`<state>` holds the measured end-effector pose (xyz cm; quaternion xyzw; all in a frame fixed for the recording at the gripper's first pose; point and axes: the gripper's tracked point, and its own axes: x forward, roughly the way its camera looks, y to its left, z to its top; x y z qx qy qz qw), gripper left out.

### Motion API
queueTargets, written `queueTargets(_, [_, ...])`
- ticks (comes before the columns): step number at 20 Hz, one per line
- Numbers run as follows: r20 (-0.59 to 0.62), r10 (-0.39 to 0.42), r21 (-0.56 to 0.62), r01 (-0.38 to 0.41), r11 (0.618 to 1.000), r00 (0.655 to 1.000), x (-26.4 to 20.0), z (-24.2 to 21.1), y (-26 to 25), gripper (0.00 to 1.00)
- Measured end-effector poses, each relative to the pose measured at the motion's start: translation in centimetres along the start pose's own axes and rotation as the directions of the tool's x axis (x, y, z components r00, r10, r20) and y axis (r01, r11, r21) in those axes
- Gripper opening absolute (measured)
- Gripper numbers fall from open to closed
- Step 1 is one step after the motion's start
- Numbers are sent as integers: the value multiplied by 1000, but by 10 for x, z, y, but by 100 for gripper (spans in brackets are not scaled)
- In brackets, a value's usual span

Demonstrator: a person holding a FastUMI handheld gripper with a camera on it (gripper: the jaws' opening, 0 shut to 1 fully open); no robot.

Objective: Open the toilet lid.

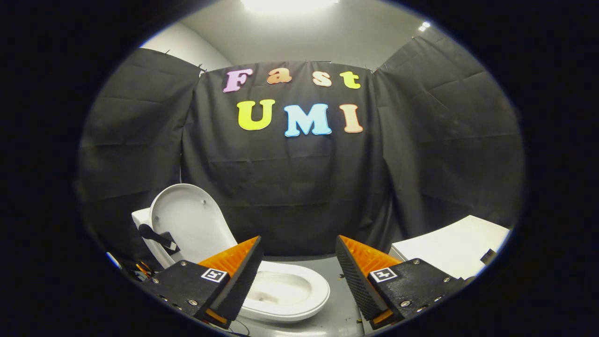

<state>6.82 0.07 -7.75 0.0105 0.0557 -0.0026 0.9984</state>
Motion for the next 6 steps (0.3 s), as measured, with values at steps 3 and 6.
queueTargets(3, [-10, -31, -12, 31, 999, 999, -6, -6, -27, 95])
queueTargets(6, [13, -22, 3, 22, 1000, 1000, -7, 5, -37, 95])
